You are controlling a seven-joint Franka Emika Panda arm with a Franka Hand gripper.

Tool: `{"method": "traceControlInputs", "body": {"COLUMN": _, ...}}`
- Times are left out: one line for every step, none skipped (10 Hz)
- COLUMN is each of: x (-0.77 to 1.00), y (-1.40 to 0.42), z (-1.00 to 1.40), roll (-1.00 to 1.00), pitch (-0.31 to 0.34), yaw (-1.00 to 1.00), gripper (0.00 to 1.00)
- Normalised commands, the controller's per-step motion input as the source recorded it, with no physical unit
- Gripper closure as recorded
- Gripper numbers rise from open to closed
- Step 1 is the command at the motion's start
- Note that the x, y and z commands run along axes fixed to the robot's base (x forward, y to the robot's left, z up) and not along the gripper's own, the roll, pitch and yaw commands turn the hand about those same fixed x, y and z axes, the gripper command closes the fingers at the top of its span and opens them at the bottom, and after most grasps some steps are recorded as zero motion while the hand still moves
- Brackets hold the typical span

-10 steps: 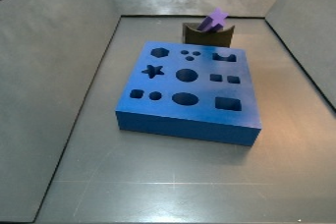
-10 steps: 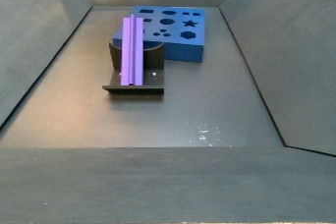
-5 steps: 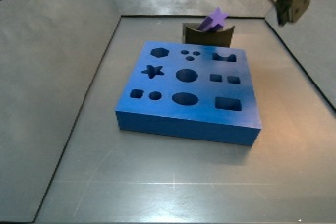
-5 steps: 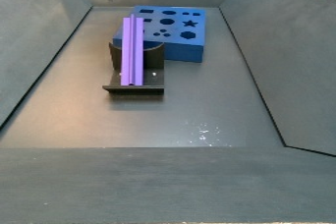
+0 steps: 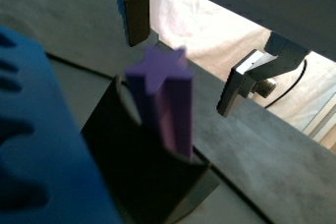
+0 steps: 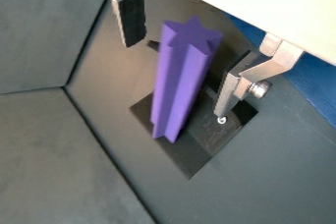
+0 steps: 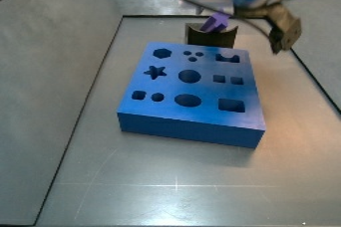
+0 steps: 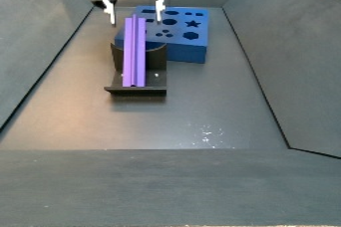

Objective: Pick up the star object. Move up. Place the star object on the fixture. Regrasp the star object. Move to above the board. Insert the star object.
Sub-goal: Regrasp the star object, then move to above the board.

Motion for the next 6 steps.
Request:
{"method": "traceControlInputs", "body": {"x": 0.07, "y": 0.0, "z": -0.37, "roll": 0.06, "pitch": -0.01, "yaw": -0.05, "gripper": 0.0}}
{"method": "traceControlInputs", "body": {"x": 0.07, "y": 0.0, "z": -0.22, "roll": 0.06, "pitch": 0.009, "yaw": -0.04, "gripper": 0.0}}
{"method": "traceControlInputs", "body": {"x": 0.0, "y": 0.0, "z": 0.0, "roll": 0.0, "pitch": 0.0, "yaw": 0.0, "gripper": 1.0}}
{"method": "traceControlInputs", "body": {"x": -0.13, "y": -0.1, "z": 1.0, "roll": -0.1, "pitch": -0.42, "yaw": 0.02, "gripper": 1.0}}
{"method": "traceControlInputs", "body": {"x": -0.13, "y": -0.1, "z": 1.0, "roll": -0.1, "pitch": -0.415, "yaw": 0.02, "gripper": 1.0}}
{"method": "traceControlInputs", "body": {"x": -0.14, "y": -0.09, "z": 1.0, "roll": -0.09, "pitch": -0.392, "yaw": -0.06, "gripper": 1.0}}
